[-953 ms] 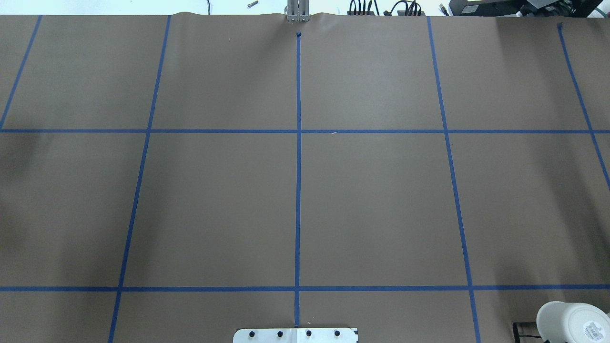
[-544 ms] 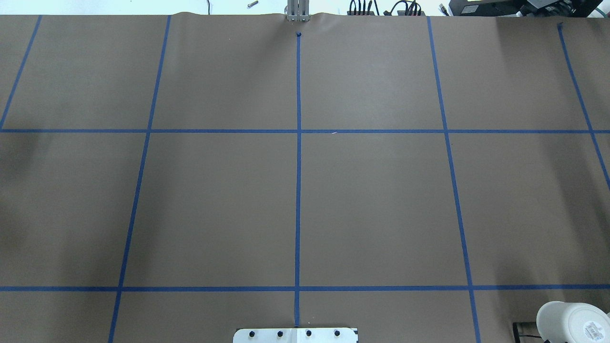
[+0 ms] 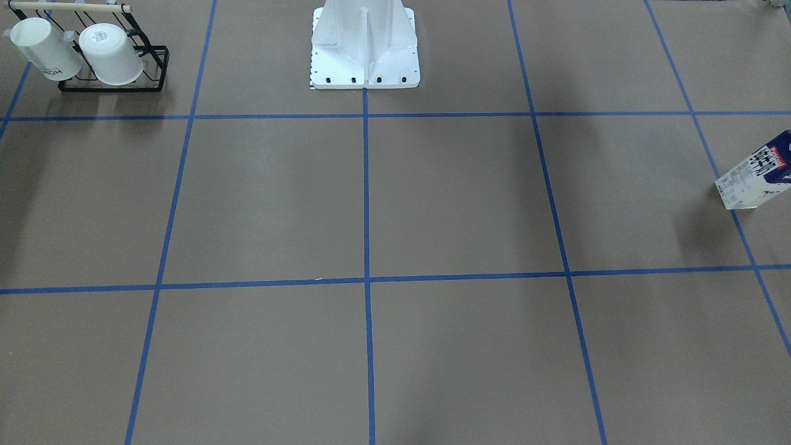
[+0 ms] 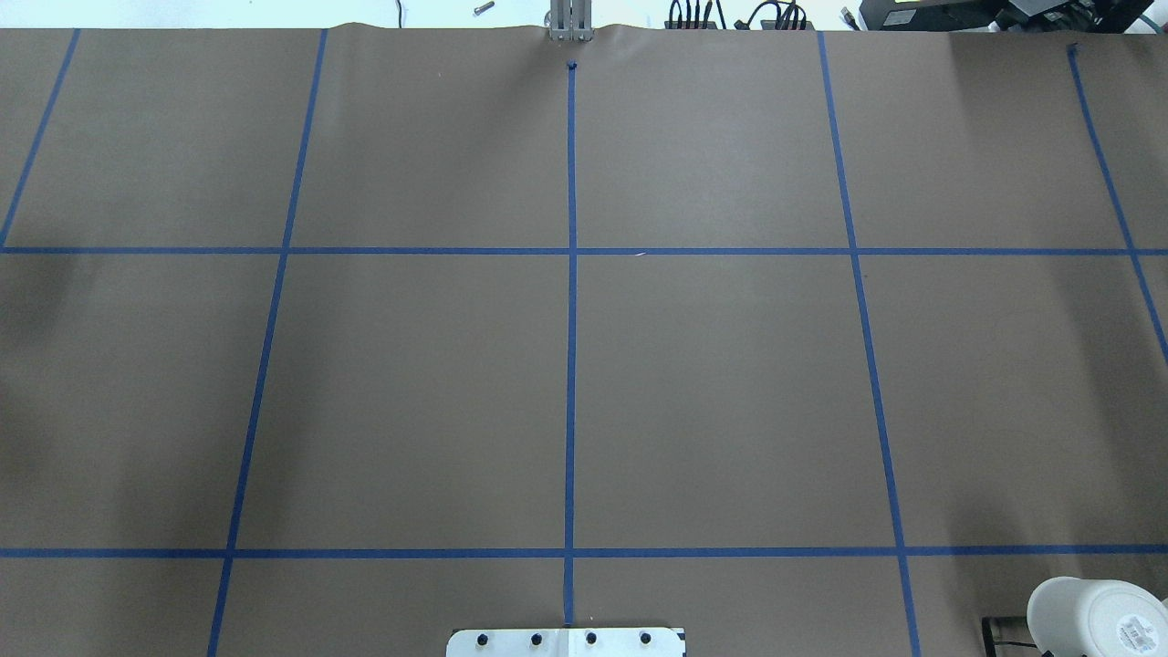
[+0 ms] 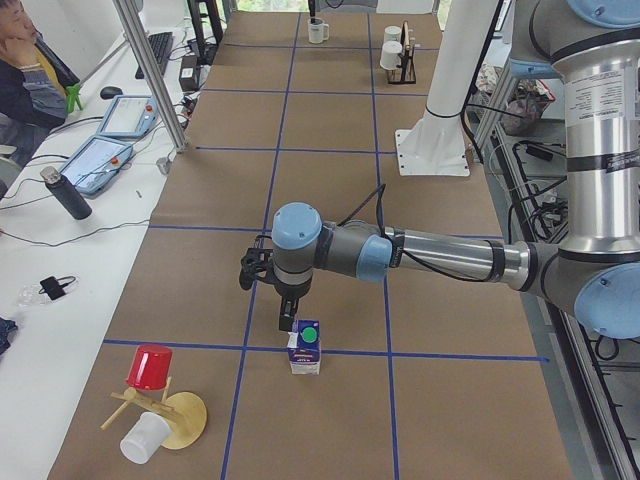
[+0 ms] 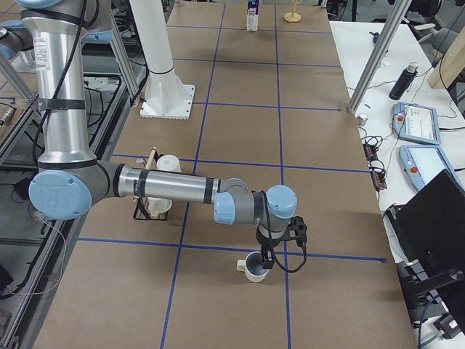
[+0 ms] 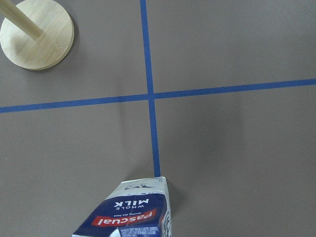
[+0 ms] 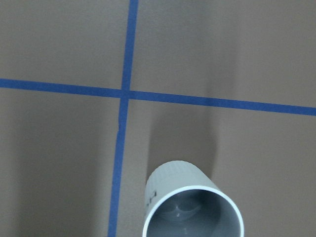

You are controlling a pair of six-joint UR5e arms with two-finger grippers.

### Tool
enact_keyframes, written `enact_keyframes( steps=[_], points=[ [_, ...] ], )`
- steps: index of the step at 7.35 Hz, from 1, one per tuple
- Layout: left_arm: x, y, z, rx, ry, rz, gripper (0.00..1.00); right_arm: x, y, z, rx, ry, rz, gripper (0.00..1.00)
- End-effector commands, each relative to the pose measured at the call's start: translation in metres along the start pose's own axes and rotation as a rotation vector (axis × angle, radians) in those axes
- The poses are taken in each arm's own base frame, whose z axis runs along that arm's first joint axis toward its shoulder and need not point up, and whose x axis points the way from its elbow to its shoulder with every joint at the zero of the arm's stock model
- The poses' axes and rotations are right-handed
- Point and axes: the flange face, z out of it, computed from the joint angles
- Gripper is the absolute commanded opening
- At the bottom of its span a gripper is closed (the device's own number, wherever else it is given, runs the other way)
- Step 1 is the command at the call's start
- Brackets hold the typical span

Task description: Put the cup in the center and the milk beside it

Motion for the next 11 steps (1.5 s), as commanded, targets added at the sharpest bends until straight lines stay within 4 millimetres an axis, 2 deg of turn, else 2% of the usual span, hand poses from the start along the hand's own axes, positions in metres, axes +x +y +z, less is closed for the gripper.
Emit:
enact_keyframes(
  steps=[1,2,4,5,6,7,8,11],
  points=[
    [0.003,0.0,-0.002,0.002,0.011,0.003,0.98,0.031,0.002,0.017,-0.036,0.007,-0.006,0.9],
    [0.004,0.001,0.001,-0.009,0.053,-0.003,0.98,0.046,0.009,0.033,-0.045,0.006,-0.051,0.92],
    [0.006,0.001,-0.001,-0.006,0.058,-0.001,0.98,0.059,0.012,0.05,-0.035,0.009,-0.06,0.91],
    [0.006,0.0,-0.002,-0.002,0.058,0.001,0.98,0.068,0.015,0.06,-0.016,0.012,-0.072,0.86],
    [0.005,0.001,-0.002,-0.005,0.057,-0.002,0.98,0.071,0.011,0.064,-0.009,0.011,-0.072,0.58],
    [0.006,0.0,-0.004,0.001,0.057,0.0,0.98,0.07,0.009,0.063,-0.007,0.01,-0.073,0.15],
    [0.006,0.001,-0.006,0.004,0.057,0.001,0.98,0.068,0.006,0.061,-0.003,0.007,-0.072,0.0],
    [0.007,0.004,-0.012,0.016,0.058,0.002,0.98,0.054,-0.015,0.044,0.027,-0.004,-0.053,0.0]
  ],
)
